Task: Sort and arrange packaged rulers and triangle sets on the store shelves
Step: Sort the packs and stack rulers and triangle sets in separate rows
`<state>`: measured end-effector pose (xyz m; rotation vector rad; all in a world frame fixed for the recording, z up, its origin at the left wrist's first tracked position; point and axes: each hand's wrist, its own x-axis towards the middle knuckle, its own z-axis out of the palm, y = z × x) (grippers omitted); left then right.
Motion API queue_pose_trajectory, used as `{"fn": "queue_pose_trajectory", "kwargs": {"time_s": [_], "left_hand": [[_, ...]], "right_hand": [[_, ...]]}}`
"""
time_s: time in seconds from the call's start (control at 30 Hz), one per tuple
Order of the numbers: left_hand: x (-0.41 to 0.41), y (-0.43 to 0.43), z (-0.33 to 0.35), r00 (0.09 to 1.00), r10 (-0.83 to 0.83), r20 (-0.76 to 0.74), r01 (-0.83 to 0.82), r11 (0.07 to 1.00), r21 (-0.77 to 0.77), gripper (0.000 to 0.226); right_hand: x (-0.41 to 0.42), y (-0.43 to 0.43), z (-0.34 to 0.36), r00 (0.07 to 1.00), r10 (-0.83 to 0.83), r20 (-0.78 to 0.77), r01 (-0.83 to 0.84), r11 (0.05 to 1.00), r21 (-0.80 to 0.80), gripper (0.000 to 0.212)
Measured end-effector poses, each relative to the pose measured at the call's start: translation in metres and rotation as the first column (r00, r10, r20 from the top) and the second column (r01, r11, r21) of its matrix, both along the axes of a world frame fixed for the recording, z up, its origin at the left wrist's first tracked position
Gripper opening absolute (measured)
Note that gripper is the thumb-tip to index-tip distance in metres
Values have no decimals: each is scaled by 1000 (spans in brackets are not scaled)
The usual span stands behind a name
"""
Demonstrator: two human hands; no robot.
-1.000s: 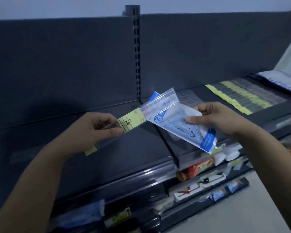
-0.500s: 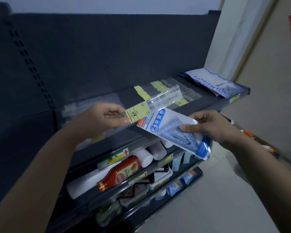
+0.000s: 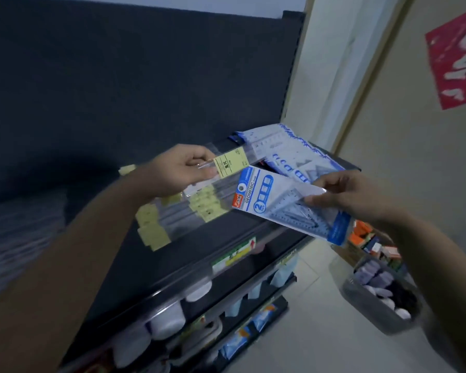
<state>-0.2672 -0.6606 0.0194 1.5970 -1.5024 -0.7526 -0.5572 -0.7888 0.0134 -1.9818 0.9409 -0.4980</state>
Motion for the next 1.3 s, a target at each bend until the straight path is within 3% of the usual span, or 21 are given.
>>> {"fn": "queue_pose_trajectory", "kwargs": {"time_s": [0.2,0.4,0.53,0.7,0.83,0.93,1.0,1.13,1.2,1.3], "left_hand": [[-42,-116,-7,1000,-16,-24,18,998,57,9],[-76,-178,-17,997,39,60,-43,997,58,5],[-95,-195,-20,973,226,54,-229,971,62,16],[-112,-191,-28,878,469,94,-475,879,50,23],[-123,-171,-33,830,558,17,-558,828,60,11],[-129,-154,-35,812,582,-32,-580,812,64,9],[-130,-142,-36,799,602,-15,-599,797,77,13],[-125,-113,-30,787,617,-32,-613,786,85,15],[-119,-97,-27,782,619,-70,-614,785,86,17],[-105,-68,-22,796,595,-112,-583,803,122,23]], "right_hand": [[-19,-112,16,976,96,-196,-127,980,-151,3],[-24,-196,15,924,289,-251,-329,935,-131,9],[-7,-243,1,867,425,-259,-465,878,-113,11],[7,-279,-16,731,611,-302,-668,731,-140,5],[20,-282,-32,631,710,-314,-770,622,-143,2],[24,-281,-40,620,704,-347,-780,603,-170,13],[24,-283,-40,660,661,-358,-748,624,-227,28],[29,-272,-35,837,542,-78,-520,743,-421,34],[37,-252,-32,823,568,-7,-491,705,-513,42],[56,-208,-28,739,670,-70,-589,593,-549,54]]}}
